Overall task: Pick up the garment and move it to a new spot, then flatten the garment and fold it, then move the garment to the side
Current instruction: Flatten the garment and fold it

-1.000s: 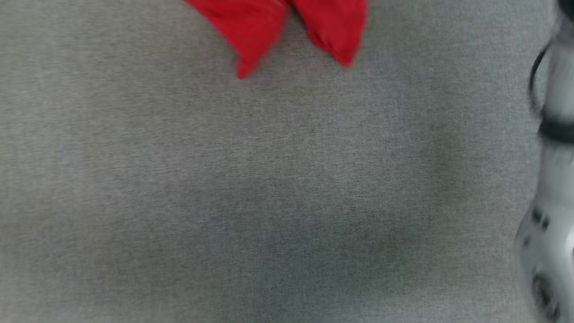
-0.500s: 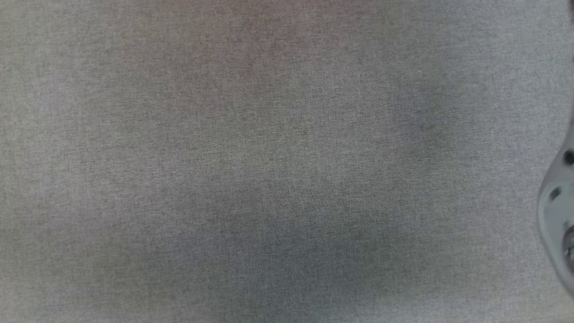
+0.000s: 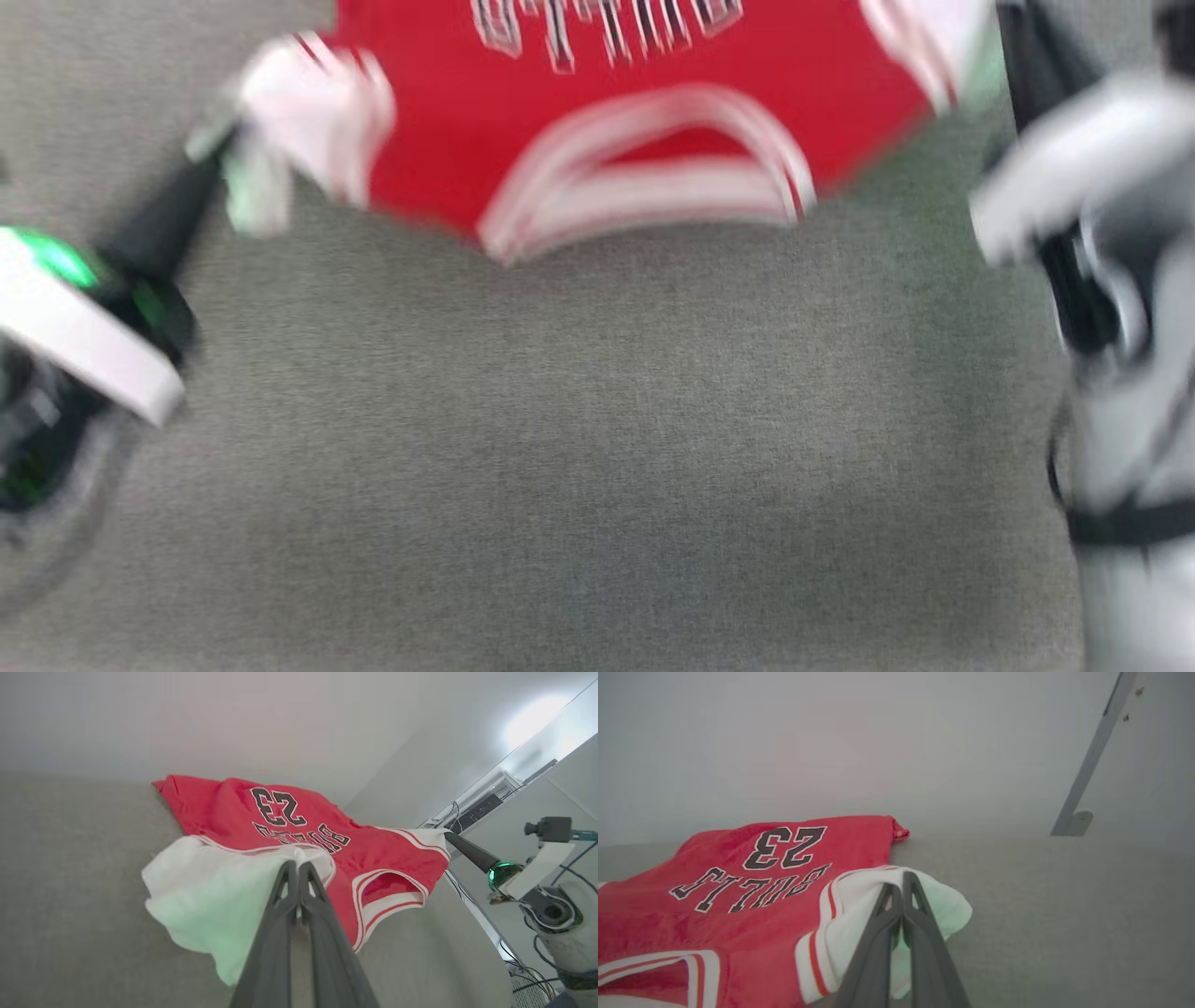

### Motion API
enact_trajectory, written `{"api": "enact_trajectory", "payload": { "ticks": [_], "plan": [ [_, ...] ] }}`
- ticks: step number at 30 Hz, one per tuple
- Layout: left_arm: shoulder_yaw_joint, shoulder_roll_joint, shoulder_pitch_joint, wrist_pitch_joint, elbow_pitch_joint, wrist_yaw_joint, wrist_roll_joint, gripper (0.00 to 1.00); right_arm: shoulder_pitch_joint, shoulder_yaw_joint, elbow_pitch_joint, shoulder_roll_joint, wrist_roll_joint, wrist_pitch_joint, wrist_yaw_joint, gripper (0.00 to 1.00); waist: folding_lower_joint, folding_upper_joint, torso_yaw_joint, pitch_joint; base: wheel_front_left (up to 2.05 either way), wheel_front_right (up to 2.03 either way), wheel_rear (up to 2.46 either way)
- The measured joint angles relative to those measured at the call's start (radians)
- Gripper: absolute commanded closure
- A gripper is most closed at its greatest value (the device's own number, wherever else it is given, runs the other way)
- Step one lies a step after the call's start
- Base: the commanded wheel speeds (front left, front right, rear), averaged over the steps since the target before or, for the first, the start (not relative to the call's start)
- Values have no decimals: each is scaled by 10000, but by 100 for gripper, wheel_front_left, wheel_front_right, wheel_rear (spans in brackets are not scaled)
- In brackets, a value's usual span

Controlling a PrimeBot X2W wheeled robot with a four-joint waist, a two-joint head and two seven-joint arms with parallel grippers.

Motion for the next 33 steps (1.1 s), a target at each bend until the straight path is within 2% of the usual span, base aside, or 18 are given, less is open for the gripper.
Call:
{"api": "enact_trajectory", "payload": {
  "ticks": [7,14,19,26,33],
  "plan": [
    [-489,205,2786,-104,-1499,0,788,100,4544,-437,-3768,-489,1035,2886,-2,100,0,0,223,-662,0,0,0],
    [462,430,5150,-113,-1987,0,1060,100,7529,-673,-6274,-493,1858,5070,-2,100,-1,0,317,-1043,0,0,0],
    [1534,495,6689,-113,-2337,0,1390,100,8968,-746,-7246,-439,2451,6077,-2,100,0,0,437,-1137,0,0,0],
    [2186,941,8309,-115,-3312,0,1461,100,9841,-1214,-8061,-445,2978,6907,-2,100,0,0,568,-1218,0,0,0],
    [2052,1597,9609,-113,-4069,0,1478,100,10552,-1781,-8742,-483,3336,7584,-2,100,0,0,657,-1285,0,0,0]
  ]
}}
